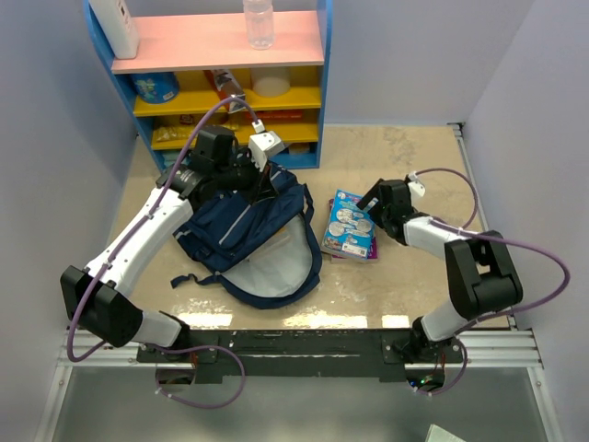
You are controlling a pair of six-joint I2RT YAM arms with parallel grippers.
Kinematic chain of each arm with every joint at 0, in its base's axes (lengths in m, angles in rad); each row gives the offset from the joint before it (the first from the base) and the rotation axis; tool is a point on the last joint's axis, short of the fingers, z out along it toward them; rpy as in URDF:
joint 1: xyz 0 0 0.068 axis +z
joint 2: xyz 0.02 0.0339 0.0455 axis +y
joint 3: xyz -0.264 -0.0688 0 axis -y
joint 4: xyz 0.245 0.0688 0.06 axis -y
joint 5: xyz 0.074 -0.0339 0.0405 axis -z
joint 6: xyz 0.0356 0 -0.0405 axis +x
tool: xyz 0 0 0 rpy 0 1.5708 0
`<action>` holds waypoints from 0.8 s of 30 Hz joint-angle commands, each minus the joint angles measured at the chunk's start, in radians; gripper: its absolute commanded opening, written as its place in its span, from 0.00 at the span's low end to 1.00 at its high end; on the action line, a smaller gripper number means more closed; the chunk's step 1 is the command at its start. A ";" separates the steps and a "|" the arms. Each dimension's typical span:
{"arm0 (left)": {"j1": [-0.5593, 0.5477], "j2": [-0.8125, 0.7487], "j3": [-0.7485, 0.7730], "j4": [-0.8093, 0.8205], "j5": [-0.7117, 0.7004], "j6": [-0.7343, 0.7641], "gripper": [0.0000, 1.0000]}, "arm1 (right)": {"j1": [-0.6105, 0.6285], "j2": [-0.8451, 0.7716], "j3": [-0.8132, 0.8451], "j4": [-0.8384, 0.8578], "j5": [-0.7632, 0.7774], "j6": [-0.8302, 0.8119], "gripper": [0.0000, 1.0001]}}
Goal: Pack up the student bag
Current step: Pick up the book from the center of the board.
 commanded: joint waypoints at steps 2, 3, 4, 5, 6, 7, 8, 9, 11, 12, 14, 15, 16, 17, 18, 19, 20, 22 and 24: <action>0.005 -0.039 0.016 0.131 0.065 -0.003 0.00 | -0.031 0.084 0.046 0.133 -0.137 0.041 0.97; 0.005 -0.040 0.016 0.130 0.064 0.000 0.00 | -0.031 0.092 0.046 0.143 -0.143 0.046 0.96; 0.005 -0.042 0.016 0.130 0.062 0.001 0.00 | -0.033 0.107 0.043 0.153 -0.149 0.052 0.95; 0.005 -0.043 0.014 0.128 0.061 0.004 0.00 | -0.033 0.110 0.035 0.160 -0.149 0.062 0.93; 0.005 -0.043 0.013 0.128 0.059 0.005 0.00 | -0.031 0.116 0.029 0.177 -0.154 0.065 0.91; 0.005 -0.043 0.011 0.128 0.059 0.005 0.00 | -0.033 0.126 0.025 0.183 -0.154 0.072 0.89; 0.005 -0.045 0.010 0.127 0.059 0.005 0.00 | -0.031 0.130 0.017 0.190 -0.152 0.073 0.85; 0.005 -0.045 0.008 0.127 0.057 0.007 0.00 | -0.031 0.135 0.014 0.193 -0.148 0.076 0.82; 0.005 -0.046 0.007 0.127 0.056 0.007 0.00 | -0.033 0.138 0.002 0.196 -0.146 0.085 0.72; 0.004 -0.048 0.005 0.127 0.053 0.008 0.00 | -0.034 0.132 -0.005 0.194 -0.139 0.092 0.67; 0.005 -0.051 0.004 0.128 0.051 0.008 0.00 | -0.034 0.097 -0.032 0.196 -0.119 0.102 0.54; 0.005 -0.054 0.002 0.127 0.051 0.010 0.00 | -0.036 0.080 -0.043 0.197 -0.094 0.104 0.50; 0.005 -0.054 0.002 0.127 0.050 0.011 0.00 | -0.037 0.066 -0.057 0.196 -0.084 0.104 0.44; 0.005 -0.056 0.001 0.127 0.050 0.011 0.00 | -0.042 0.045 -0.058 0.174 -0.074 0.102 0.28; 0.004 -0.059 -0.001 0.127 0.047 0.011 0.00 | -0.045 0.038 -0.058 0.164 -0.062 0.098 0.21; 0.005 -0.059 -0.001 0.127 0.047 0.011 0.00 | -0.054 0.032 -0.057 0.154 -0.054 0.095 0.16; 0.005 -0.060 -0.001 0.124 0.047 0.013 0.00 | -0.060 0.018 -0.057 0.133 -0.048 0.092 0.09; 0.005 -0.062 -0.002 0.120 0.047 0.014 0.00 | -0.074 0.002 -0.058 0.116 -0.033 0.084 0.06; 0.005 -0.063 -0.004 0.119 0.045 0.017 0.00 | -0.077 -0.040 -0.058 0.087 -0.011 0.076 0.06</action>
